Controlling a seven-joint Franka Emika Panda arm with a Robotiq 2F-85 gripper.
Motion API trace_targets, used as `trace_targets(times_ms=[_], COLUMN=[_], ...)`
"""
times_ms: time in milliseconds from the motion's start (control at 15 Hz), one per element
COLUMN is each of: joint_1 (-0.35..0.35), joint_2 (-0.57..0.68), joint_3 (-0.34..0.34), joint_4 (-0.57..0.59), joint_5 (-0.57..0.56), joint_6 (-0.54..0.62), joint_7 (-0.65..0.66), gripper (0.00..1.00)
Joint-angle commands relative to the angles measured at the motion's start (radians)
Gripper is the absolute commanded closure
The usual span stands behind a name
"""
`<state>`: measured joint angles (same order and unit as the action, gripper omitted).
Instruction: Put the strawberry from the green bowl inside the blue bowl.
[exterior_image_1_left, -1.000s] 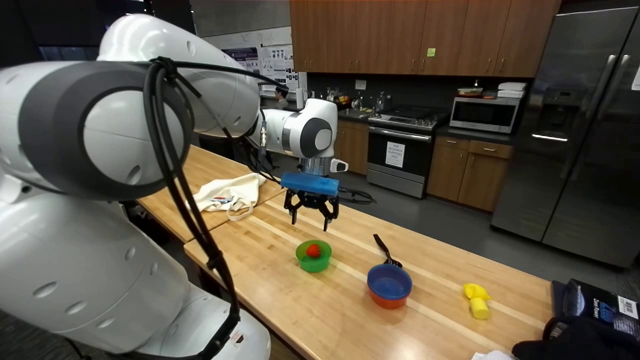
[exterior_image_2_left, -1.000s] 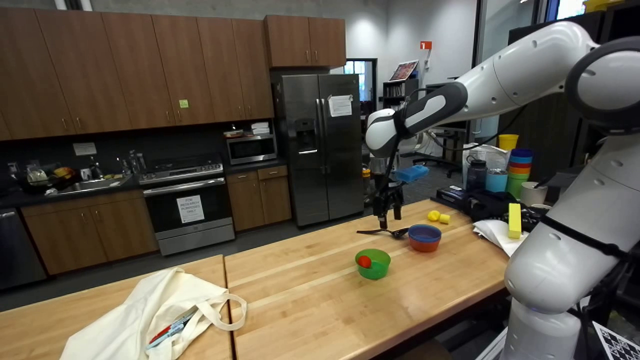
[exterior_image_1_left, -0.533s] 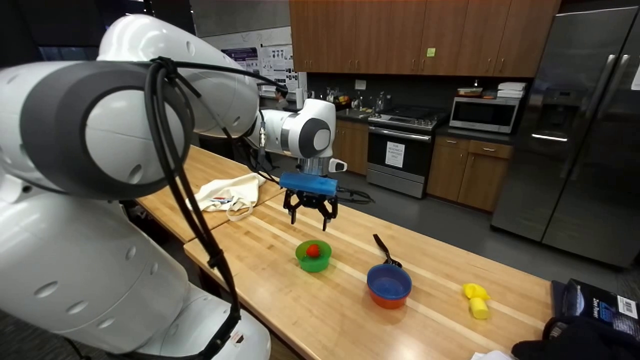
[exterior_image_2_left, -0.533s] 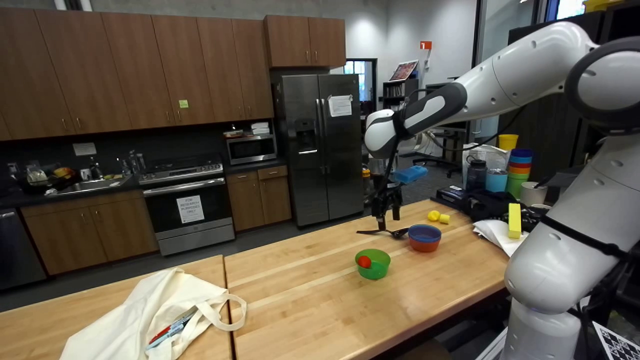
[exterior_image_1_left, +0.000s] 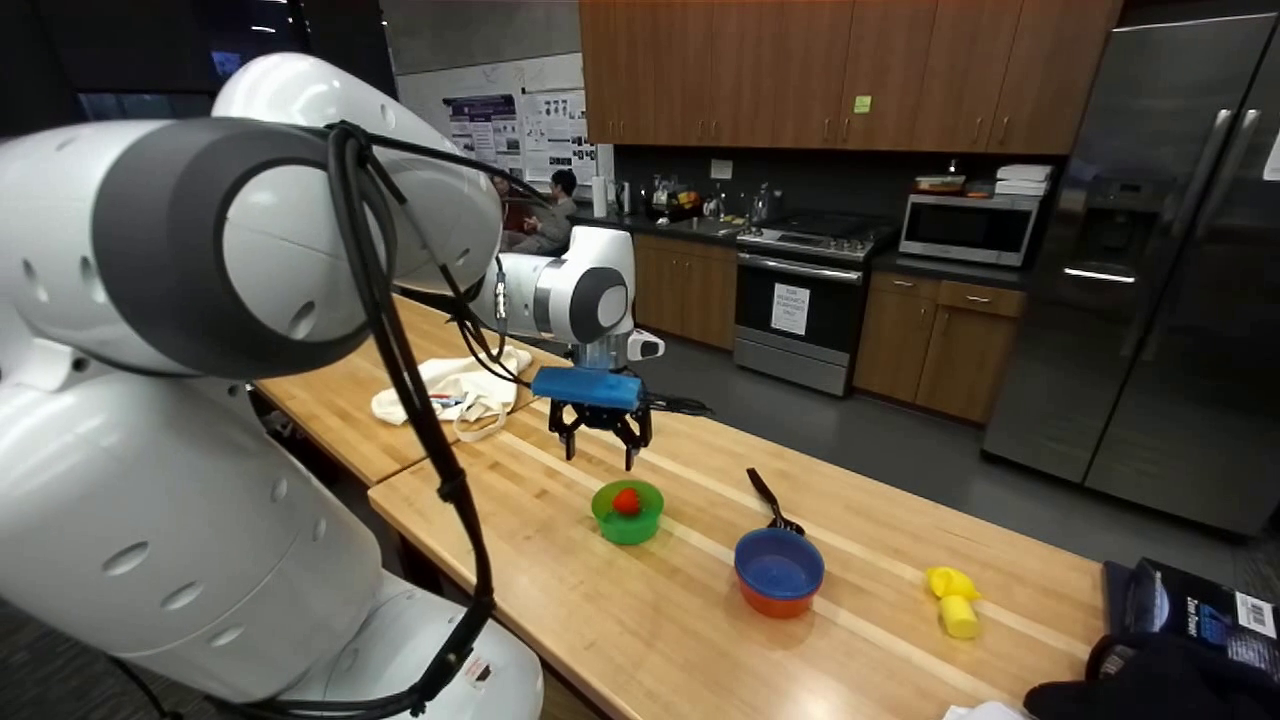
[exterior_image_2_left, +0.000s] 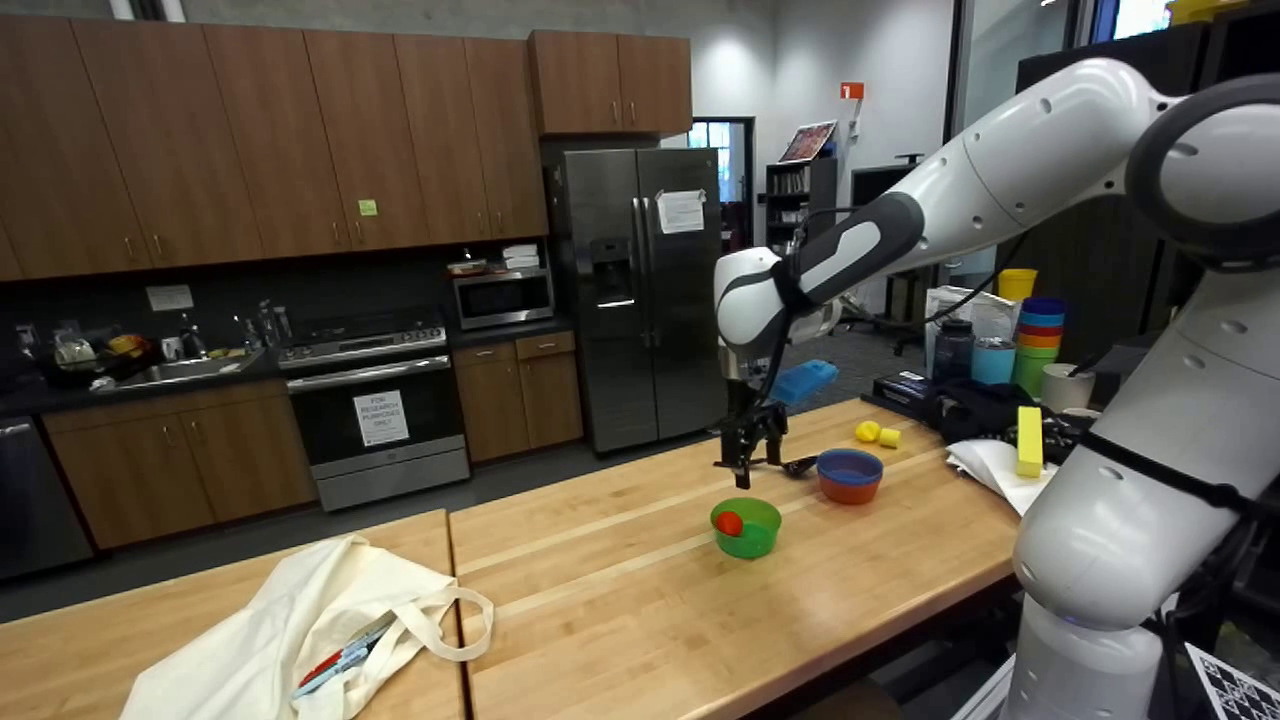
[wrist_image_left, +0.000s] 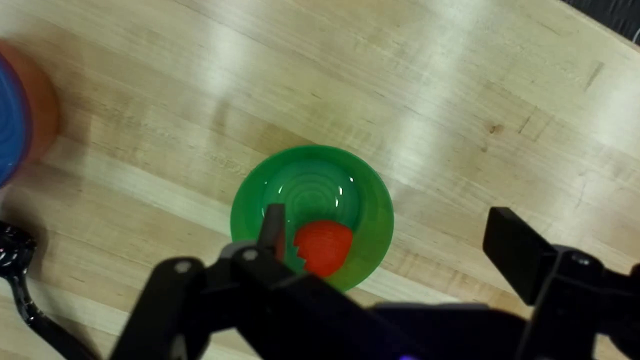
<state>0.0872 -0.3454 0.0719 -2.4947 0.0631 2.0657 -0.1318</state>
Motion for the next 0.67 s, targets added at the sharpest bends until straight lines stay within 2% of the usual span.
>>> trace_targets(times_ms=[0, 267, 600], joint_1=[0.001, -0.003, -0.009], joint_2=[0.017, 0.070, 0.129], joint_3=[0.016, 0.022, 0.022], joint_4=[-0.052, -0.079, -0.091], joint_5=[-0.004, 0.003, -0.014], joint_6=[0.134, 0.250, 0.315], joint_7=[0.086, 0.168, 0.217], gripper=[0.00, 0.00, 0.00])
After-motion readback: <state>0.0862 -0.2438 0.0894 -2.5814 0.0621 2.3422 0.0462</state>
